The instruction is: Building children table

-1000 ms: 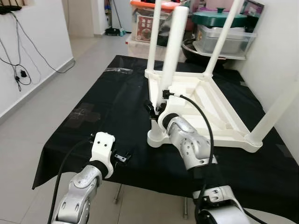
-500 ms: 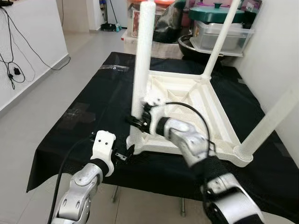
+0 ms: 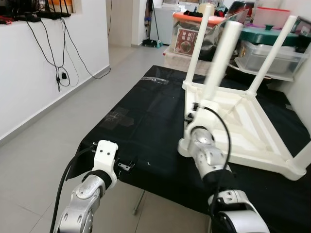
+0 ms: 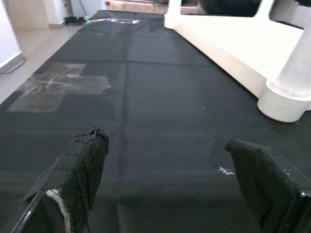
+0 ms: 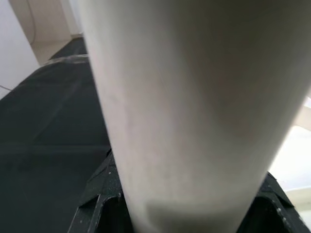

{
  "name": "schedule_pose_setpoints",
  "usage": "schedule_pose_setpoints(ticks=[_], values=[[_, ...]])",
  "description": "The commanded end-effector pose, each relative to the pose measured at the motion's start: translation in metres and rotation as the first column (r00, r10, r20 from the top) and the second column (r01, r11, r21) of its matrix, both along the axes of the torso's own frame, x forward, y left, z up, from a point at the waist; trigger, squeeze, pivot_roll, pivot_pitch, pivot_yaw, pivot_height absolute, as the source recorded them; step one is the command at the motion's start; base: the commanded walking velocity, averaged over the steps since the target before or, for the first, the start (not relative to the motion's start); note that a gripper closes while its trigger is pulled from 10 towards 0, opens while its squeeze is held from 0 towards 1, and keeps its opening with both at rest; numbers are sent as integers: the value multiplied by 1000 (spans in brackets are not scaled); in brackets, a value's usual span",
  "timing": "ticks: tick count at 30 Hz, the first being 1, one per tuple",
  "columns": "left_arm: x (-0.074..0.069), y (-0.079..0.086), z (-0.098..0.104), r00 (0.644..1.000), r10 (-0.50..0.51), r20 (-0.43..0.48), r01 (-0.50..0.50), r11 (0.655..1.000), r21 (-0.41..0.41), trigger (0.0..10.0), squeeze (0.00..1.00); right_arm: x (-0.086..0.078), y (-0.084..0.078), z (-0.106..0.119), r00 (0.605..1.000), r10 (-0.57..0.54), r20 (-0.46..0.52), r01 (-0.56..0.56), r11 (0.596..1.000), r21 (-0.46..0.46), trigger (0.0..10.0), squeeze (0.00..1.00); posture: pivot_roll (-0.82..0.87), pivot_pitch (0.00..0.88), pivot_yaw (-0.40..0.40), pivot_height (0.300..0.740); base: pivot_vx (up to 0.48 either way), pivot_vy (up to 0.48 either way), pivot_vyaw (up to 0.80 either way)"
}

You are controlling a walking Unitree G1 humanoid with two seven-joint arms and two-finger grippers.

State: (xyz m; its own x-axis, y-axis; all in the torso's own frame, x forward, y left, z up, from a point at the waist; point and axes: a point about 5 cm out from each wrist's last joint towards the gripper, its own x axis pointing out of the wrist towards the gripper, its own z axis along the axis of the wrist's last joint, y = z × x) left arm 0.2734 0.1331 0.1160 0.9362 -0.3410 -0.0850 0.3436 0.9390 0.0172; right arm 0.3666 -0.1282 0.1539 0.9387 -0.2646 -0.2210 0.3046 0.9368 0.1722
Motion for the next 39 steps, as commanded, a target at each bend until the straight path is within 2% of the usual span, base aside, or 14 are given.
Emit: schedule_pose_setpoints(ticks=[1, 2, 3, 7, 12, 13, 23, 27, 31, 32, 34, 35, 38, 39], values=[[-2, -6, -4, 999, -29, -21, 29, 1000, 6, 10000, 0, -9, 8, -19, 996, 29, -83, -22, 996, 84, 10000, 345, 86, 0, -91, 740, 0, 0, 0], [-2, -8, -5, 999, -38, -24, 39, 999, 7, 10000, 0, -11, 23, -11, 995, 99, -31, -95, 991, 95, 10000, 345, 86, 0, -91, 740, 0, 0, 0], [-1, -10, -4, 999, -43, -24, 43, 999, 8, 10000, 0, -12, 37, 1, 983, 178, 44, -182, 979, 93, 10000, 1000, 88, 0, -94, 740, 0, 0, 0], [1, -8, -1, 999, -32, -15, 32, 999, 1, 10000, 0, -12, 66, 38, 882, 407, 237, -433, 898, 71, 10000, 1000, 90, 0, -101, 740, 0, 0, 0], [-1, -7, -3, 999, -29, -18, 29, 1000, 2, 10000, 0, -18, 77, 52, 803, 515, 301, -553, 831, 54, 10000, 1000, 88, 0, -103, 740, 0, 0, 0], [-2, -7, -5, 999, -26, -24, 26, 1000, 0, 10000, 0, -29, 91, 67, 716, 615, 330, -650, 760, -7, 10000, 1000, 82, 0, -103, 740, 0, 0, 0], [5, -16, -2, 999, -48, -9, 48, 999, 4, 10000, 0, -35, 162, 83, 516, 805, 291, -818, 564, -110, 10000, 1000, 113, 0, -125, 740, 0, 0, 0], [6, -10, 0, 1000, -11, 5, 11, 1000, 8, 10000, 0, -28, 189, 74, 479, 849, 223, -851, 511, -119, 10000, 1000, 140, 0, -159, 740, 0, 0, 0], [6, -8, 0, 1000, -2, 6, 2, 1000, 8, 10000, 0, -28, 192, 73, 472, 857, 209, -857, 501, -117, 10000, 1000, 140, 0, -159, 740, 0, 0, 0], [0, -10, -4, 1000, 3, -3, -3, 1000, 5, 10000, 0, -20, 184, 64, 518, 840, 165, -831, 539, -134, 10000, 1000, 153, 0, -175, 740, 0, 0, 0], [0, -10, -4, 1000, 3, -3, -3, 1000, 5, 10000, 0, -20, 184, 64, 518, 840, 165, -831, 539, -134, 10000, 1000, 153, 0, -175, 740, 0, 0, 0], [-4, -12, -7, 1000, 6, -12, -6, 1000, -2, 10000, 0, -13, 165, 49, 575, 809, 120, -800, 587, -127, 10000, 1000, 133, 0, -165, 740, 0, 0, 0], [-5, -13, -8, 1000, 5, -15, -5, 1000, -5, 10000, 0, -12, 153, 42, 594, 797, 108, -789, 604, -116, 10000, 1000, 128, 0, -162, 740, 0, 0, 0], [-5, -14, -9, 1000, -1, -18, 1, 1000, -8, 10000, 0, -11, 136, 35, 614, 783, 102, -775, 622, -108, 10000, 1000, 107, 0, -147, 740, 0, 0, 0]])
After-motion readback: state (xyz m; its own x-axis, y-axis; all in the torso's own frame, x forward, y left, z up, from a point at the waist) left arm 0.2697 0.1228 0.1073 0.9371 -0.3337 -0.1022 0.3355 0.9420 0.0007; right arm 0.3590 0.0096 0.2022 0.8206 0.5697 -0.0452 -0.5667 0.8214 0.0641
